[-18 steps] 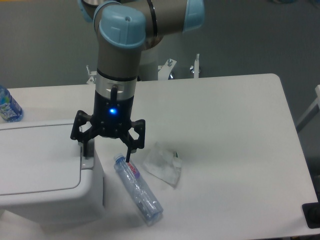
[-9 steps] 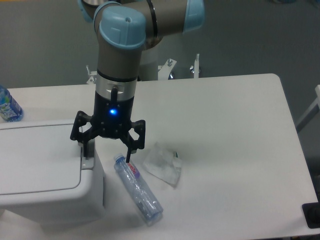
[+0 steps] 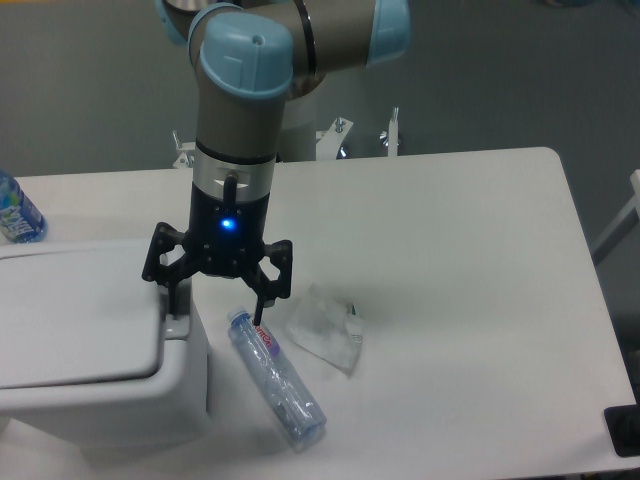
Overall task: Open the trash can
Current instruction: 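Lift the gripper upward, swinging the bin lid open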
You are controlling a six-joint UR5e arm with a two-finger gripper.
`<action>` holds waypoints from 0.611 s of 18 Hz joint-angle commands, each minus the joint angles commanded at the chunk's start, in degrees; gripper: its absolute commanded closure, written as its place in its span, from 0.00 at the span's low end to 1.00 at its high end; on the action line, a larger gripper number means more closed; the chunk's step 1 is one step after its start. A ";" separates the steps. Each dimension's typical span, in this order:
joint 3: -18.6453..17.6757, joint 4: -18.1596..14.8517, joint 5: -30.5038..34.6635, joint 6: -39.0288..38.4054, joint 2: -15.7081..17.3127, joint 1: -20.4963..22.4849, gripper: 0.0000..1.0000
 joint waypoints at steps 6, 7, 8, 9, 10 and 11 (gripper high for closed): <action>0.96 0.00 -0.17 -0.26 0.44 1.40 0.00; 1.49 0.00 -0.17 -0.53 0.53 1.84 0.00; 1.67 -0.09 -0.17 -0.62 0.70 2.54 0.00; 1.67 -0.09 -0.17 -0.62 0.96 3.77 0.00; 1.76 -0.09 0.00 -0.53 1.40 5.00 0.00; 1.76 0.00 0.09 -0.44 2.10 6.23 0.00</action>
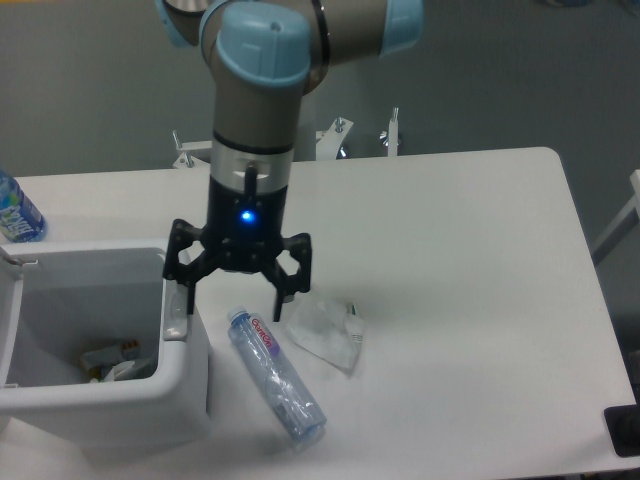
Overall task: Open the trash can
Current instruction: 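Lift the gripper upward, swinging the bin lid open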
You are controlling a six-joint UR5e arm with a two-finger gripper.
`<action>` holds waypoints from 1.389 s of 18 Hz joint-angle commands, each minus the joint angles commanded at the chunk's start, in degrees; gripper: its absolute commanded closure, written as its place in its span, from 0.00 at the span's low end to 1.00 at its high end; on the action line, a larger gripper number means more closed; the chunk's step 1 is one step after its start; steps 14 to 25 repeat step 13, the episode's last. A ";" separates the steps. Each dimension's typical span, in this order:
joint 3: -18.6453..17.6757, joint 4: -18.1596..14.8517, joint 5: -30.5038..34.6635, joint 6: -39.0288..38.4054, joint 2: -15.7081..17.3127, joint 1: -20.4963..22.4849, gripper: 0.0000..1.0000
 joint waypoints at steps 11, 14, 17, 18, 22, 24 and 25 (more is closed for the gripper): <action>-3.34 -8.95 12.91 24.49 2.29 12.66 0.00; -3.69 -9.75 13.71 27.85 2.29 14.68 0.00; -3.69 -9.75 13.71 27.85 2.29 14.68 0.00; -3.69 -9.75 13.71 27.85 2.29 14.68 0.00; -3.69 -9.75 13.71 27.85 2.29 14.68 0.00; -3.69 -9.75 13.71 27.85 2.29 14.68 0.00; -3.69 -9.75 13.71 27.85 2.29 14.68 0.00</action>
